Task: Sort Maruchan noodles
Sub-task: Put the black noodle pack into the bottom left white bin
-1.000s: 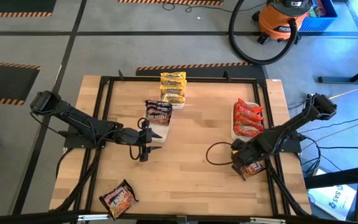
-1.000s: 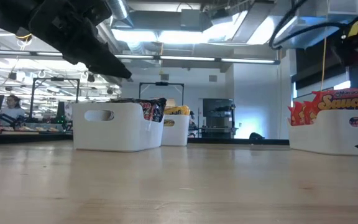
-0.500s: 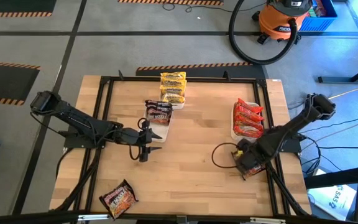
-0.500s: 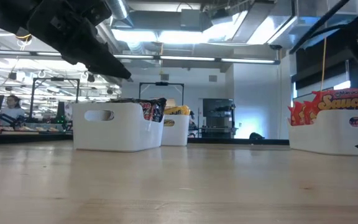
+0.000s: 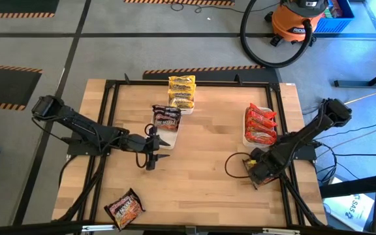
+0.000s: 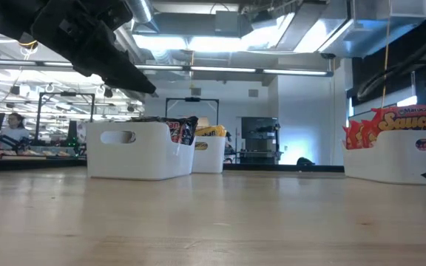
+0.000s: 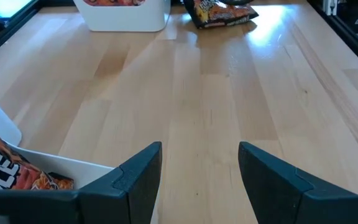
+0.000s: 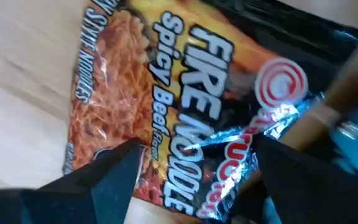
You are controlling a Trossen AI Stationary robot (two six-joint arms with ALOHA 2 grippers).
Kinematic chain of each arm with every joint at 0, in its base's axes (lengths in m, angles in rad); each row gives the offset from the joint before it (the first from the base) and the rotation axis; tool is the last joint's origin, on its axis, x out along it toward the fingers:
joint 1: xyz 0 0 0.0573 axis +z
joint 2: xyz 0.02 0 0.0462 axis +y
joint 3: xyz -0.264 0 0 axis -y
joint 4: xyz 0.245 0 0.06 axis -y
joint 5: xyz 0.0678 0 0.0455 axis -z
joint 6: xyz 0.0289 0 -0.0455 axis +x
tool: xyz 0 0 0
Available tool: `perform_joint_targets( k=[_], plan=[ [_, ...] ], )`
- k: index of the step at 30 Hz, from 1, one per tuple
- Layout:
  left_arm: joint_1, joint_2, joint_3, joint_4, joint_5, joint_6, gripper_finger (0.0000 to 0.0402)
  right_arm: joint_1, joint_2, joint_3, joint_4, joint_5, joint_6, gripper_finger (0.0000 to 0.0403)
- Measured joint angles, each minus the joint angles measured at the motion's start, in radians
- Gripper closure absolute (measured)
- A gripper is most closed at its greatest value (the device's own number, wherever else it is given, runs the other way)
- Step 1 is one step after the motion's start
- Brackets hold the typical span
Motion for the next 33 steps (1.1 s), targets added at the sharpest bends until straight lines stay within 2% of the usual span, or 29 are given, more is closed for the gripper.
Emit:
perform_joint_targets(
  k=[9, 19, 24, 30, 33],
  plan=[
    [0.0, 0.0, 0.0, 0.004, 0.0, -0.001, 0.0195, -0.026, 0.034, -0.03, 0.251, 0.171, -0.12, 0.0136],
    [0.0, 0.003, 0.0, 0.012, 0.0, 0.0, 0.0195, -0.163, 0.139, -0.033, 0.634, 0.35, -0.436, 0.0148],
    [0.0, 0.044, 0.0, 0.067, 0.001, 0.0, 0.0195, -0.238, 0.181, -0.035, 0.79, 0.374, -0.599, 0.0148],
    [0.003, 0.13, 0.002, 0.205, 0.049, 0.032, 0.0195, -0.318, 0.247, -0.031, 0.871, 0.368, -0.694, 0.0148],
    [0.004, 0.161, 0.03, 0.208, 0.048, 0.036, 0.0195, -0.34, 0.247, -0.024, 0.901, 0.364, -0.742, 0.0148]
  ],
)
